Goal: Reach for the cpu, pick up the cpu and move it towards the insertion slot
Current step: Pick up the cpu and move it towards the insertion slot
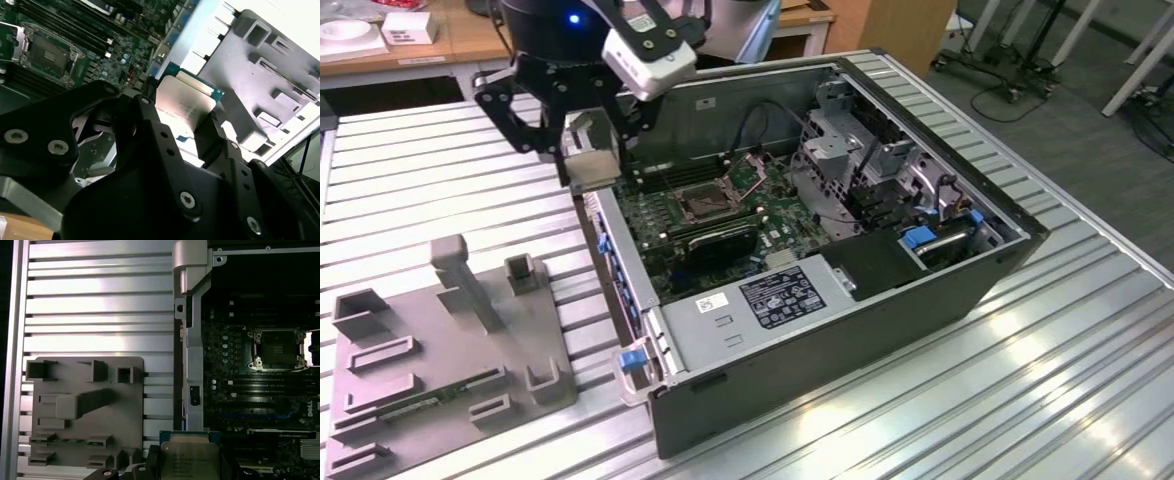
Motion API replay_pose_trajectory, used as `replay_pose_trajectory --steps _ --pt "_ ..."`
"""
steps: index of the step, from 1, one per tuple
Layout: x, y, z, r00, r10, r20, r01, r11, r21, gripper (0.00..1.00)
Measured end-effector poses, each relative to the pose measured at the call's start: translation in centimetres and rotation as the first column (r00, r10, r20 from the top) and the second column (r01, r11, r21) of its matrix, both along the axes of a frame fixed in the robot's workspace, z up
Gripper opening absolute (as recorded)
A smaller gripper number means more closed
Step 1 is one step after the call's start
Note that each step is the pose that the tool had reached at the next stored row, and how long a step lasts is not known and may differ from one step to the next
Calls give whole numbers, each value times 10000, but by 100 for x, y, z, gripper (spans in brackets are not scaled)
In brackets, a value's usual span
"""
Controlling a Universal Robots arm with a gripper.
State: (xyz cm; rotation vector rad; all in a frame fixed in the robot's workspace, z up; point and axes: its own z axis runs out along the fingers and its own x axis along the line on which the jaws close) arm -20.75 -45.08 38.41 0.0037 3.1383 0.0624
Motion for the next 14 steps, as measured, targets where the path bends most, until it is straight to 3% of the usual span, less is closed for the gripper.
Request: replay_pose_trajectory --steps 14 --pt "309 0 -2 10000 0 0 0 10000 0 55"
